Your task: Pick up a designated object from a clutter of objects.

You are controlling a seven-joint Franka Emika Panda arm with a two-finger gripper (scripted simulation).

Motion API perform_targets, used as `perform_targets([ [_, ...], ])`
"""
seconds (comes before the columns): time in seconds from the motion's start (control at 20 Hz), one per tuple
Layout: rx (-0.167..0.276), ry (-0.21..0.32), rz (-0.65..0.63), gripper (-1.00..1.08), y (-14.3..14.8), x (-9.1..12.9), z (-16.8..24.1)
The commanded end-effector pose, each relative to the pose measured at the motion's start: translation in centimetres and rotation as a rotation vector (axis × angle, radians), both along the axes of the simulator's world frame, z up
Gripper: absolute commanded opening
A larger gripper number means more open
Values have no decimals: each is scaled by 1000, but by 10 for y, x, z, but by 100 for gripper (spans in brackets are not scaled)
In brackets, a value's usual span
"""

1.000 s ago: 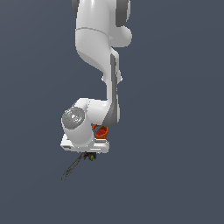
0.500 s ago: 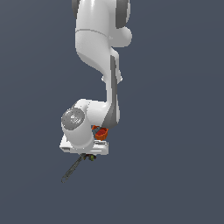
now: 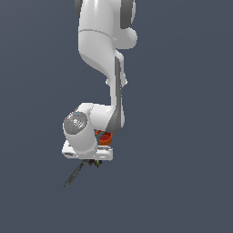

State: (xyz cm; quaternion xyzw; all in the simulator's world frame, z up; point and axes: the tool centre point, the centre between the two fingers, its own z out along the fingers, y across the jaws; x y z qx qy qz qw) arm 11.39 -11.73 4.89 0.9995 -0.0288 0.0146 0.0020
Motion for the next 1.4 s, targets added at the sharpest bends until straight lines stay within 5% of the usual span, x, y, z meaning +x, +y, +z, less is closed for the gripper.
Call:
perform_targets([
  [0.0,1,0,2,-100,2,0,5],
  [0.5,1,5,1,-100,12,-7,63],
  [1.35,3,23,1,-100,41,-23,248],
])
